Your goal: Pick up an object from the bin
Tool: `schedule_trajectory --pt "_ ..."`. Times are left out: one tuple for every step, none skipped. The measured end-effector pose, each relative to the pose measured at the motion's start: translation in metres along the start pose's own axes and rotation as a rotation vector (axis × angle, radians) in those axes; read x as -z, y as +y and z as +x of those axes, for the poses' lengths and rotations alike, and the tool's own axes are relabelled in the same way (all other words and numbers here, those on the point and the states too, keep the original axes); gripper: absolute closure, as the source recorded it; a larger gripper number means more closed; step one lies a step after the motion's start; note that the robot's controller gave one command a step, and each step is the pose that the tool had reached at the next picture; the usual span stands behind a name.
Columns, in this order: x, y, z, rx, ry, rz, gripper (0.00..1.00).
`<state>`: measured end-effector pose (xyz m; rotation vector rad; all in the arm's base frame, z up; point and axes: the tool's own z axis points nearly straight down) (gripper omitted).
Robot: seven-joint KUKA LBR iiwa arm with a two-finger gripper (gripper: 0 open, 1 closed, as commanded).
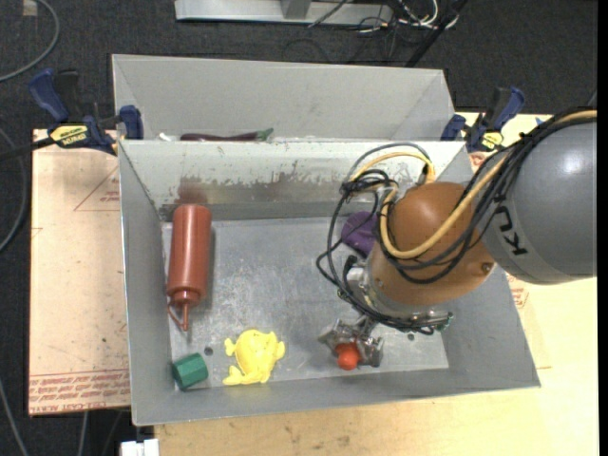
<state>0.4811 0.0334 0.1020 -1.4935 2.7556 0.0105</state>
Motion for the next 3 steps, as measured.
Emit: schedule_trajectory --pt "0.013 0.000 0.000 0.000 0.000 0.000 1.00" --pt "0.022 0.000 -0.001 -0.001 -0.002 0.002 1.00" --pt "0.029 0.000 -0.001 -0.001 0.000 -0.002 1.00"
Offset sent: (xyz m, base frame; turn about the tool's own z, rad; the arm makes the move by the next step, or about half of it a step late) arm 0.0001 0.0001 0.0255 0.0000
